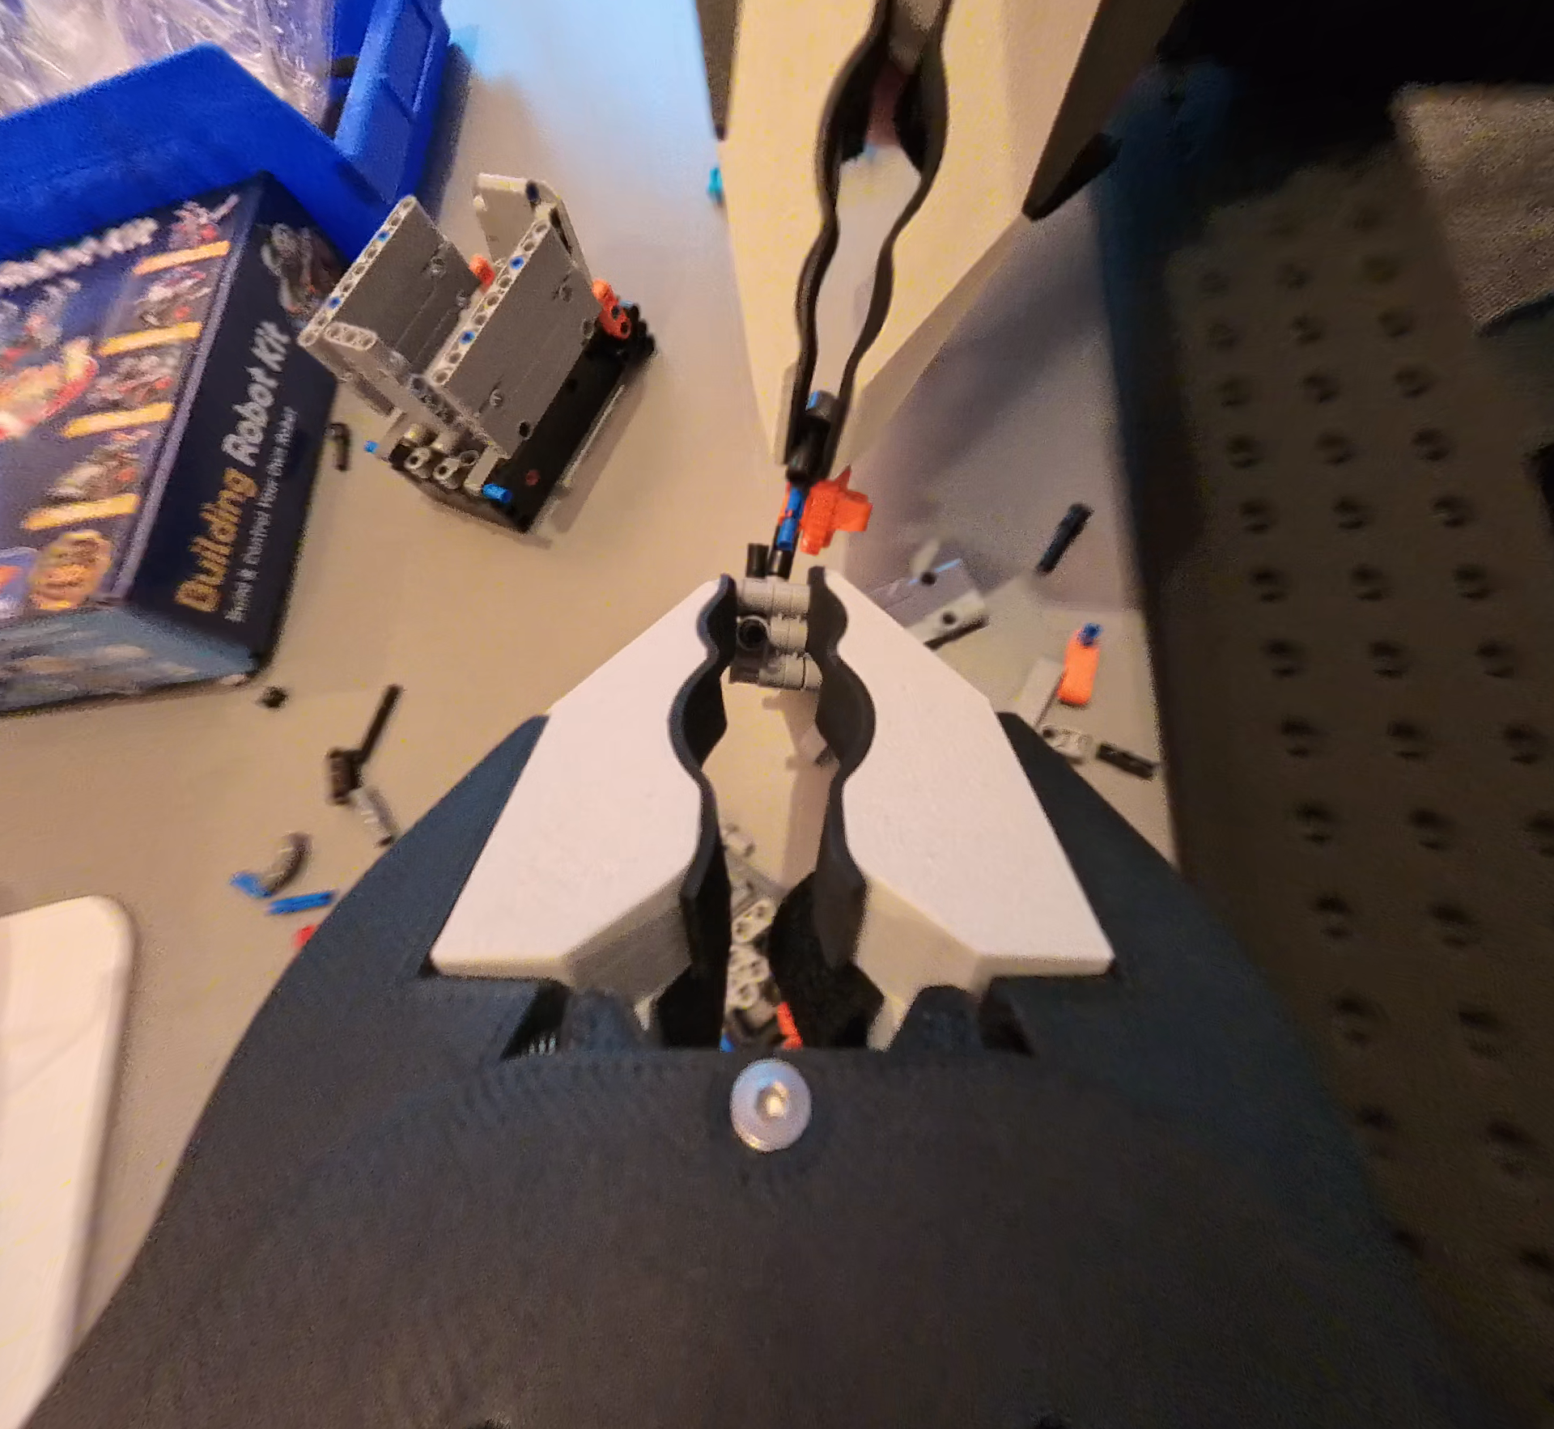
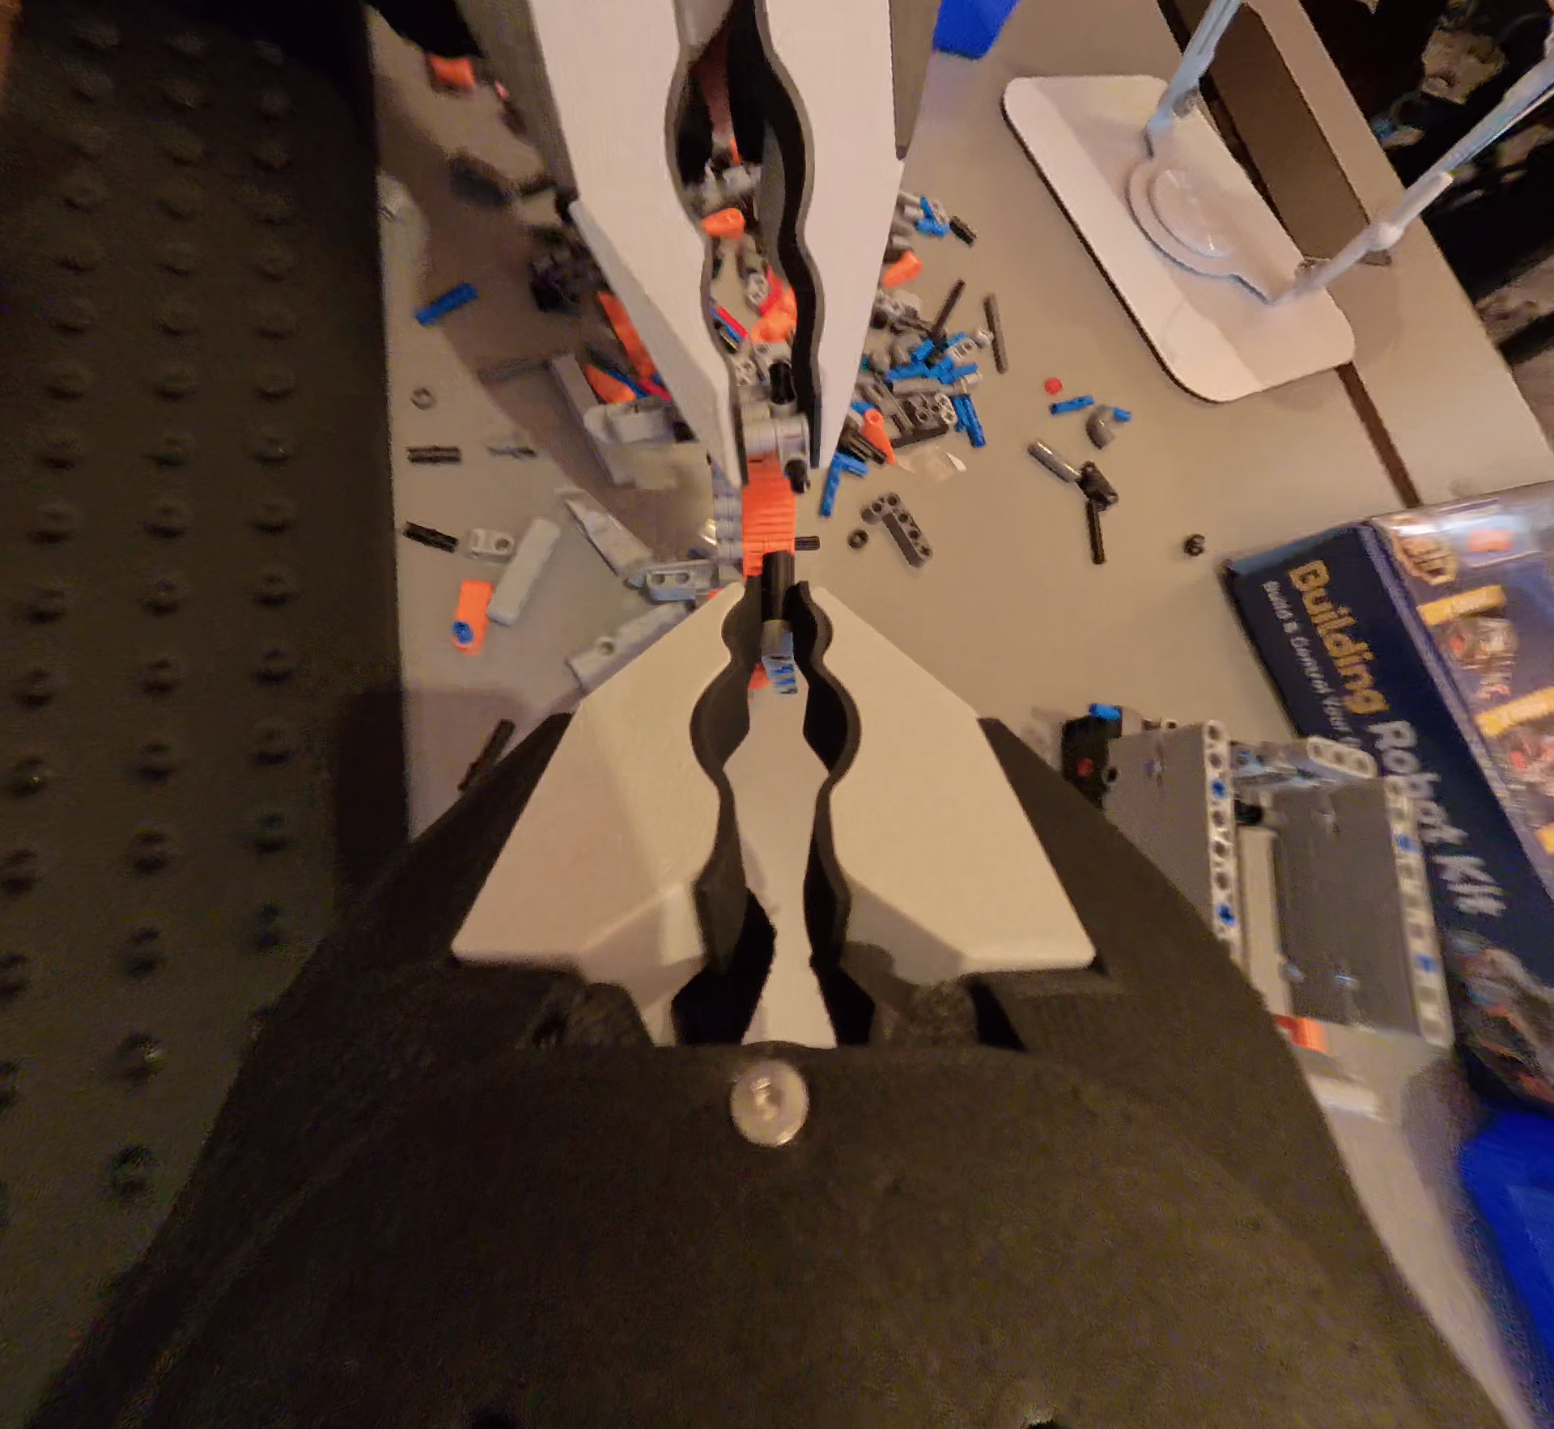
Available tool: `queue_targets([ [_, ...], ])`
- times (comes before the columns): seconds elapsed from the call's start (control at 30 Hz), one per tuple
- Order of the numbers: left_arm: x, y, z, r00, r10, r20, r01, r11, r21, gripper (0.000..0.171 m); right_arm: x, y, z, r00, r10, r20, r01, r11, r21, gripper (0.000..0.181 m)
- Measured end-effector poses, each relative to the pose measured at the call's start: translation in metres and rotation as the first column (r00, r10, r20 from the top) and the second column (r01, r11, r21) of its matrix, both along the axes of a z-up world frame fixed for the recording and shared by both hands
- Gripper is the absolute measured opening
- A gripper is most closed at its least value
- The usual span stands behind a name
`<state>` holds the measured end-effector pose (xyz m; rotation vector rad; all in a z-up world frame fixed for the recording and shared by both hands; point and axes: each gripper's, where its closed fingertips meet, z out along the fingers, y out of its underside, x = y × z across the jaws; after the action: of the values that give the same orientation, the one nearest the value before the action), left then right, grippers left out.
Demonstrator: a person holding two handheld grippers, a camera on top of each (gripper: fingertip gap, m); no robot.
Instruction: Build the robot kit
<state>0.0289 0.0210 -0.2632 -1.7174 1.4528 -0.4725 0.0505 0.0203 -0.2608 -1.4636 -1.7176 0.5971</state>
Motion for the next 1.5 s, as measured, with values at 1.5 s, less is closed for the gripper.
queue_targets([
  [1.5,-0.023,0.021,0.089,0.756,0.109,0.646,0.191,0.906,-0.377,0.046,-0.003,0.010,0.048,0.905,-0.138,-0.403,-0.157,0.771,-0.617,0.005],
])
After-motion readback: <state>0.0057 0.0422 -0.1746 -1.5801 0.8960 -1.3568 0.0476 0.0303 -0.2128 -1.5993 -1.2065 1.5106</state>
